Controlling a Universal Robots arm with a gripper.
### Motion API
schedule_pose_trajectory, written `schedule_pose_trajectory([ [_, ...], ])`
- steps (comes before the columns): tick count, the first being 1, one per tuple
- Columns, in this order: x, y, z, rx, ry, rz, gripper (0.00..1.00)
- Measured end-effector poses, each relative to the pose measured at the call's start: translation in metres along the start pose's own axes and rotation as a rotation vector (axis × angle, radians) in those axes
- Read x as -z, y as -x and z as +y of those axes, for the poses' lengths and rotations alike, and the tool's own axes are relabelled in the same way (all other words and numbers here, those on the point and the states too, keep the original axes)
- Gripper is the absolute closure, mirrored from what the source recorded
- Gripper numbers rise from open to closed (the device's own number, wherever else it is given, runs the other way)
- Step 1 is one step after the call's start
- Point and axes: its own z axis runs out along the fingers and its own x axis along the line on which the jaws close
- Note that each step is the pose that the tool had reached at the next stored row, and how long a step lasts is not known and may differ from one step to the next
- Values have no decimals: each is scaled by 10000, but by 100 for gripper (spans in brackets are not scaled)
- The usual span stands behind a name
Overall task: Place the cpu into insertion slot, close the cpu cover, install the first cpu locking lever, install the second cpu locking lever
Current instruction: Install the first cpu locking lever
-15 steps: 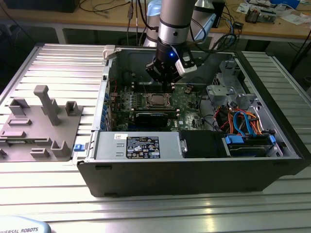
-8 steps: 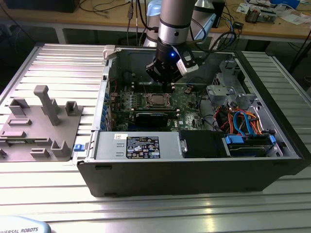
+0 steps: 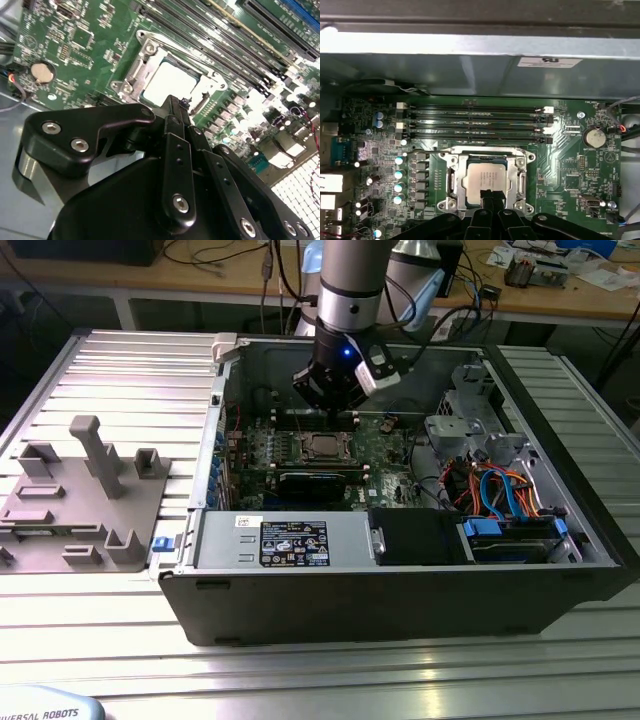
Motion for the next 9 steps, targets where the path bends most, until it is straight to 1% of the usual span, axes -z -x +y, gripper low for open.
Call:
schedule_pose_trajectory([
  [2,-1,-34,1,1,0,0,89],
  [4,-1,-52,1,1,0,-1,89],
  [6,-2,-109,3,1,1,-1,89],
  [8,-3,-146,4,1,0,-4,89],
  [9,-3,-185,5,1,0,-12,89],
])
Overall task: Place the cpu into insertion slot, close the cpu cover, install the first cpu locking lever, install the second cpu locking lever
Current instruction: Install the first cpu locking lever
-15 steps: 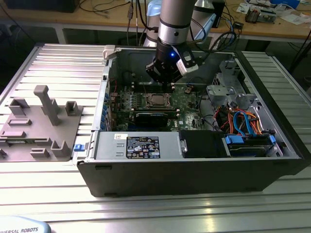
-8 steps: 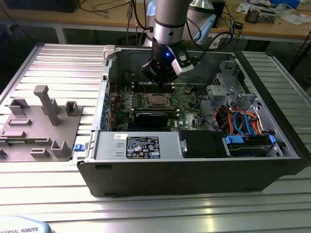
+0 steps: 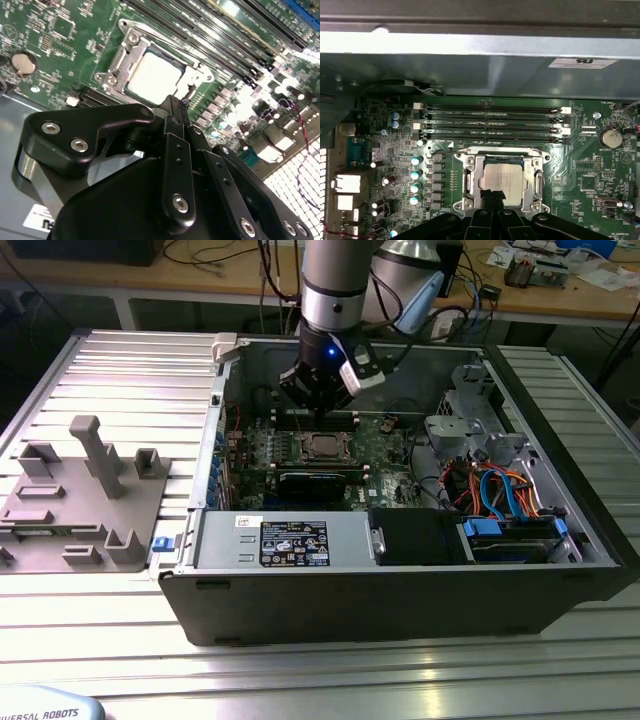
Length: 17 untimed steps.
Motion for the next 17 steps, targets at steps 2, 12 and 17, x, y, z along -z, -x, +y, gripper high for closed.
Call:
schedule_pose_trajectory([
  [2,-1,-56,1,-1,1,-10,89],
  [12,29,-231,26,-1,1,-48,89],
  [17,101,-302,29,3,28,-82,89],
])
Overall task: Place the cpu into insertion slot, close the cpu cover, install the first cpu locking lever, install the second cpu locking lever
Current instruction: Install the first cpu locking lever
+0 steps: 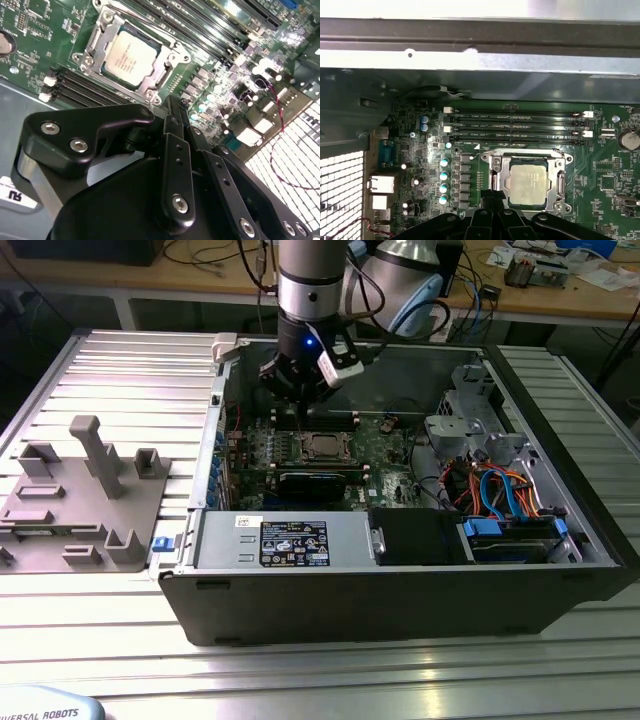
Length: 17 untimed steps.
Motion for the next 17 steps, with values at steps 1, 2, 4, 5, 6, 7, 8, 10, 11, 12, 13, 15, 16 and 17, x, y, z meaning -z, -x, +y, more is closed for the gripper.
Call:
schedule_pose_trajectory([
  [1,0,-22,1,2,-1,-2,89],
  [2,0,-58,3,4,1,-5,89],
  [4,-1,-95,7,13,1,-6,89],
  [5,-1,-113,9,19,0,-7,89],
  [6,-1,-127,11,28,1,-8,89],
  [7,-1,-137,15,41,-1,-6,89],
  [8,-1,-149,23,51,-1,-5,89],
  [10,-2,-178,55,68,0,-6,89],
  [11,-2,-185,67,74,0,-6,89],
  [12,-2,-189,78,77,0,-6,89],
  [13,0,-194,96,83,1,-6,89],
  [15,6,-200,135,91,0,-6,89],
  [16,6,-201,152,92,0,-5,89],
  [17,6,-203,165,94,2,-5,89],
])
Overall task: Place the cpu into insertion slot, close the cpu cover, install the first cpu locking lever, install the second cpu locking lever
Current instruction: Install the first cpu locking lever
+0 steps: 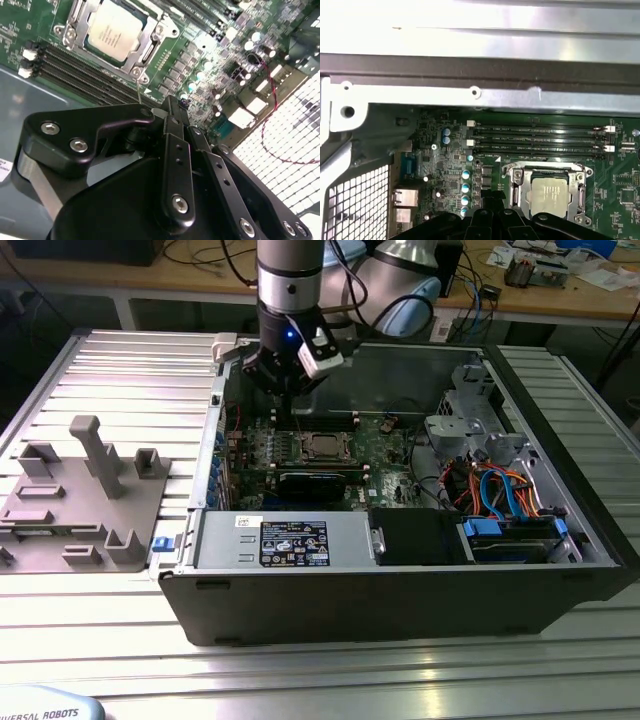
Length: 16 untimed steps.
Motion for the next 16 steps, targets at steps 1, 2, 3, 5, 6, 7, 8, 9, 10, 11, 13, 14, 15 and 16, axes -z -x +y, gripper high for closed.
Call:
schedule_pose_trajectory([
  [1,-1,-4,18,1,7,0,89],
  [2,-1,-7,30,1,16,-1,89],
  [3,-1,-10,43,2,23,-1,89],
  [5,-2,-19,100,2,94,-4,89],
  [6,-2,-19,115,3,100,-4,89],
  [7,-3,-18,126,2,102,-5,89],
  [8,-3,-10,126,4,103,-4,89],
  [9,-3,9,126,3,102,1,89],
  [10,-3,25,125,1,102,3,89],
  [11,-3,40,125,1,103,5,89],
  [13,-2,68,123,3,102,10,89],
  [14,-2,79,123,3,102,12,89],
  [15,-2,83,122,3,102,11,89],
  [16,-2,88,122,2,103,11,89],
])
